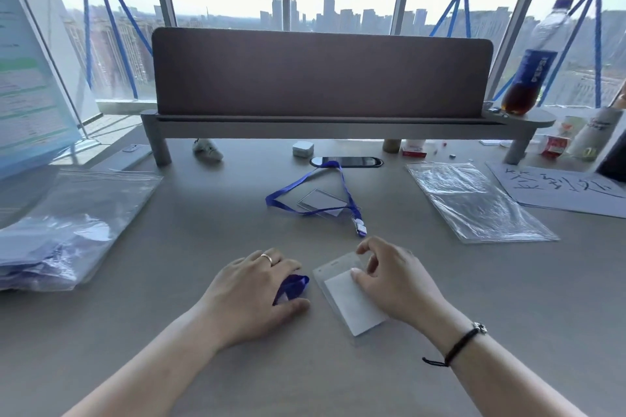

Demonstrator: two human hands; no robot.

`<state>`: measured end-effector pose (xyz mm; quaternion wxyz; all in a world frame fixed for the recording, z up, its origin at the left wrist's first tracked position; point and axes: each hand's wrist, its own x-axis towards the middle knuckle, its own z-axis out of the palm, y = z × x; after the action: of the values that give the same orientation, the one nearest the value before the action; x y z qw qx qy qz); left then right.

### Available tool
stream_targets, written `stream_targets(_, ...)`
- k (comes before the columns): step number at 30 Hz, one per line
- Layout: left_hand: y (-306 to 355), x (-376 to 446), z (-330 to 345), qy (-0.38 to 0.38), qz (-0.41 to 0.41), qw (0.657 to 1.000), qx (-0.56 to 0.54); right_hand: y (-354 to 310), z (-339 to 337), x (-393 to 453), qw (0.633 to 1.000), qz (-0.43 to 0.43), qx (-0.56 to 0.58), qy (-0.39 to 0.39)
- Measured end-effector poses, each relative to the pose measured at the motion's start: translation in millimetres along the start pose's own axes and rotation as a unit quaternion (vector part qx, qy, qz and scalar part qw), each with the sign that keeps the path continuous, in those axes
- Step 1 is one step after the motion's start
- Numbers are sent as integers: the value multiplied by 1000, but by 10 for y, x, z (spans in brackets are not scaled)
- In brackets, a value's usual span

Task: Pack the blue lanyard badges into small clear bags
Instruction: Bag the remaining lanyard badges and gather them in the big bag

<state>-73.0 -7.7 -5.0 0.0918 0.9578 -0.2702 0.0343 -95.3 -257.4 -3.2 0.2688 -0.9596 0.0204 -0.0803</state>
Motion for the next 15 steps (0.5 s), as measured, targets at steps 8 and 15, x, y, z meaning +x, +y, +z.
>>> stream_targets(8,195,157,-273,-16,-36,993,-113,123,-211,-38,999,-19,15,-43)
stream_targets(15,657,791,-155,-22,-7,987,-161,674,-428,204,998,24,53,34)
